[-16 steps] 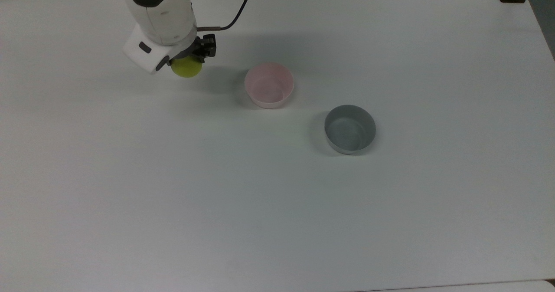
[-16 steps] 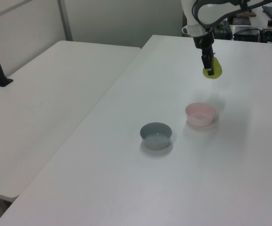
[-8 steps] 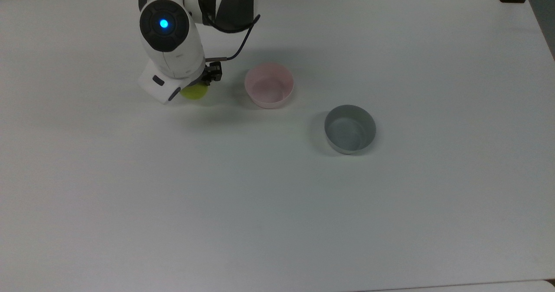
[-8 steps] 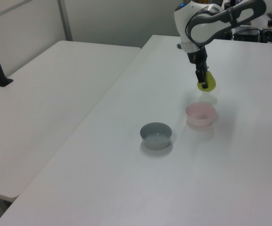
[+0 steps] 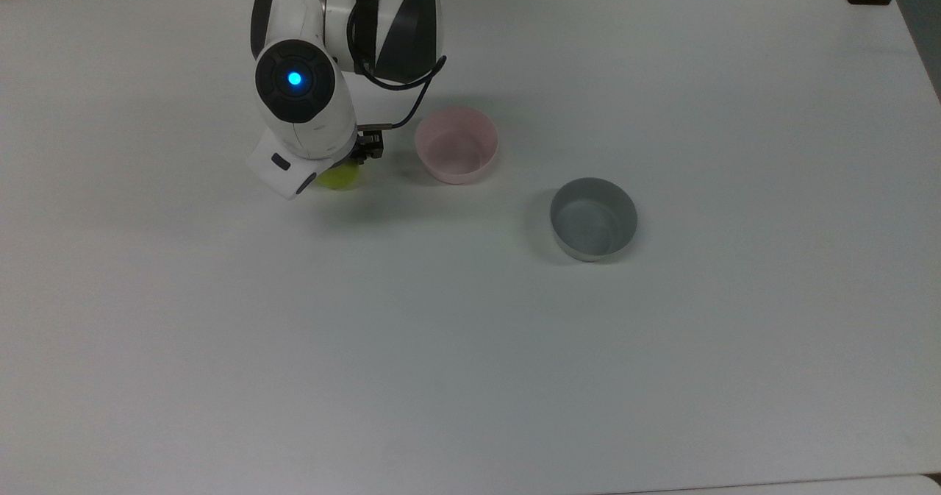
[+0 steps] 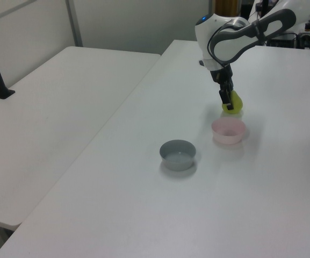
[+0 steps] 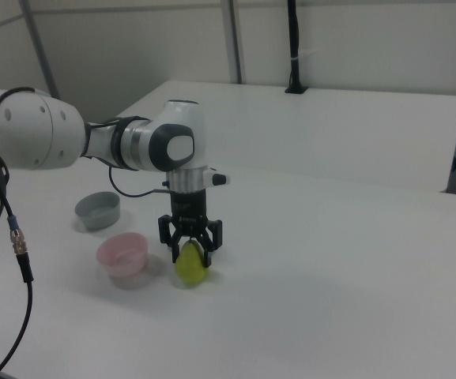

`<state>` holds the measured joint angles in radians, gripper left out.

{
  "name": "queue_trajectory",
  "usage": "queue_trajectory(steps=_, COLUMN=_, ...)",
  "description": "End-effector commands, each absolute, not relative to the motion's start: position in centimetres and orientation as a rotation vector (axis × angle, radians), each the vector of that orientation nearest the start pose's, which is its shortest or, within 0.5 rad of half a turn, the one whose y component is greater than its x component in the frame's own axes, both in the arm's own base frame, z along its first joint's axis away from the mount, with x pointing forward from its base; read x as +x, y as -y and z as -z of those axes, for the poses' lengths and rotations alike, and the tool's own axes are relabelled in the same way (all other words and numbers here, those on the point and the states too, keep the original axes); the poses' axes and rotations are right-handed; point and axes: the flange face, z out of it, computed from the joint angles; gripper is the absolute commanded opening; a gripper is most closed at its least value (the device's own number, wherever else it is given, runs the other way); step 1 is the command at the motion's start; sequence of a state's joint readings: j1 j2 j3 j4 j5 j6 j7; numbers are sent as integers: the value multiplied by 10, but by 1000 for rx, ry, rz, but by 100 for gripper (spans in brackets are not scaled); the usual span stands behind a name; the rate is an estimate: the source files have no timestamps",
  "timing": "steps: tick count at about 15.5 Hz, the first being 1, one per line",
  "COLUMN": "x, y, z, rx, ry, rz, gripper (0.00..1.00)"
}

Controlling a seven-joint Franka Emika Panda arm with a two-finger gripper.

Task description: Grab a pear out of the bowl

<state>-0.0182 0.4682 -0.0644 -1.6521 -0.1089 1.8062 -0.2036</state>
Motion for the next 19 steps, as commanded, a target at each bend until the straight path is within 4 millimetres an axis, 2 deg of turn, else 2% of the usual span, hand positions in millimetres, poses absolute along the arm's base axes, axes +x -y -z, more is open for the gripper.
queue_trajectory(steps=1, x=638, y=54, z=-327, rx=-3211, ry=253, rz=-502, gripper=100)
queue_trajectory(steps=3, x=638, y=54, z=-335, rx=-3214, ry=249, rz=-488, gripper=100)
queue_trajectory(steps=5, x=637, y=52, z=-355, rx=-3218, ry=245, rz=-447, gripper=100)
queue_trajectory(steps=6, x=635, y=48, z=-380, rx=-3227, ry=217, rz=-384, gripper=100)
queue_trajectory(steps=7, x=633, y=46, z=-397, rx=-3234, ry=170, rz=-356, gripper=100)
queue_trajectory(steps=10, x=615, y=43, z=-465, rx=-3252, ry=23, rz=-257, gripper=100)
queue_trajectory(steps=13, x=598, y=43, z=-514, rx=-3258, ry=-108, rz=-160, gripper=100)
queue_trajectory(steps=16, x=591, y=44, z=-532, rx=-3257, ry=-215, rz=-117, gripper=100)
queue_trajectory(steps=19, x=590, y=46, z=-535, rx=-3256, ry=-226, rz=-109, gripper=100)
